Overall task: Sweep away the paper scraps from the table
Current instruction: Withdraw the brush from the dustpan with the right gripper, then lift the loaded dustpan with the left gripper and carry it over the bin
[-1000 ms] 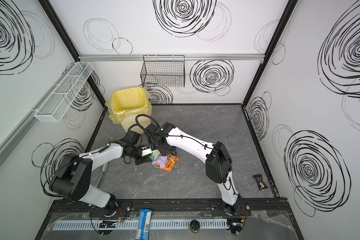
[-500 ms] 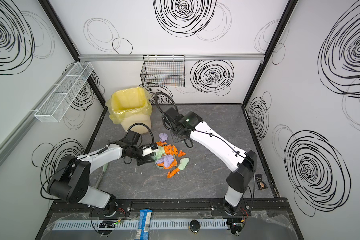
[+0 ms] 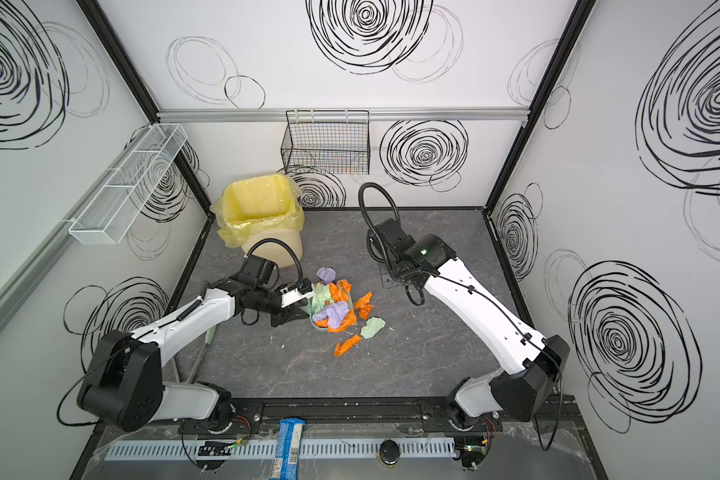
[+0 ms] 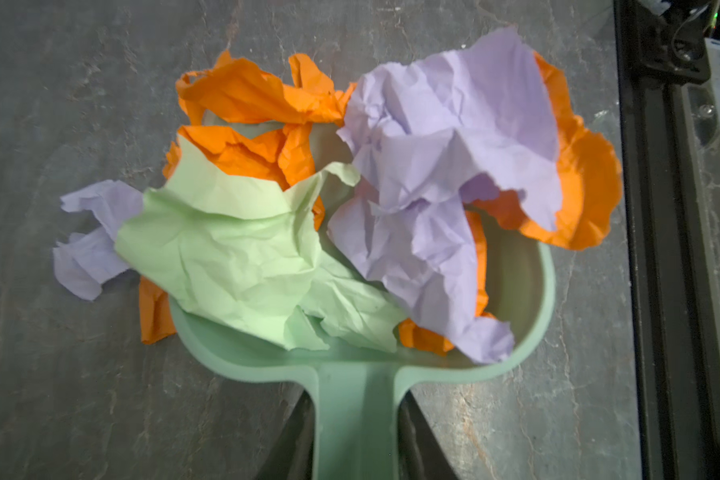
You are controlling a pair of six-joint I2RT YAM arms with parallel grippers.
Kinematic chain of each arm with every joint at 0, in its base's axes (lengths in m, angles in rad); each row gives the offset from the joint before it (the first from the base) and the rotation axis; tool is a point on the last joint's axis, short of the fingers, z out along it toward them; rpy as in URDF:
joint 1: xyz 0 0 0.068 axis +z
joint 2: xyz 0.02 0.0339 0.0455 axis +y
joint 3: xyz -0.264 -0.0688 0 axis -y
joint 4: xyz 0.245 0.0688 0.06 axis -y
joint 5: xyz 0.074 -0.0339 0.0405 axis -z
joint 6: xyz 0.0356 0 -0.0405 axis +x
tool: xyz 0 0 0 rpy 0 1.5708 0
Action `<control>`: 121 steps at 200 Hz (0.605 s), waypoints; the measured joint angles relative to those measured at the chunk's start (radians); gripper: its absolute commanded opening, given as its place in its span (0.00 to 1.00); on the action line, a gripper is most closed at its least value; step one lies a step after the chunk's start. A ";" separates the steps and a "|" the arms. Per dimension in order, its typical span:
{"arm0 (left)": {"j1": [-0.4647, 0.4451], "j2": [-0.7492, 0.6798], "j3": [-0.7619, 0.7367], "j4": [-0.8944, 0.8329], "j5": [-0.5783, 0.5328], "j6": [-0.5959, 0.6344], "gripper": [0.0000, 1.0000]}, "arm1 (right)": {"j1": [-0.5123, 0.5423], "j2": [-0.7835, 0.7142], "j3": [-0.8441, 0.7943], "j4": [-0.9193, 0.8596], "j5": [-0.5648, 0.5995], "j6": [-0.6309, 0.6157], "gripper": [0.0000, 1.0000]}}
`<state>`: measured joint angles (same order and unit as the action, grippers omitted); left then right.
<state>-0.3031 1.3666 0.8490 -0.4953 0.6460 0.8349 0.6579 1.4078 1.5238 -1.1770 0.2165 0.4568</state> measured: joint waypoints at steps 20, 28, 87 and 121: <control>0.000 -0.046 0.048 -0.052 -0.002 0.007 0.00 | -0.034 -0.032 -0.071 0.020 -0.013 -0.007 0.00; 0.001 -0.062 0.071 -0.077 -0.004 0.012 0.00 | -0.044 -0.041 -0.090 0.029 -0.018 -0.009 0.00; 0.030 -0.116 0.223 -0.242 -0.004 0.049 0.00 | -0.103 -0.090 -0.205 0.104 -0.060 -0.036 0.00; 0.088 -0.113 0.320 -0.344 0.011 0.080 0.00 | -0.116 -0.104 -0.254 0.137 -0.080 -0.049 0.00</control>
<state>-0.2150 1.2533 1.1687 -0.8394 0.6567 0.9154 0.5415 1.3041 1.2701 -1.0401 0.1368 0.4080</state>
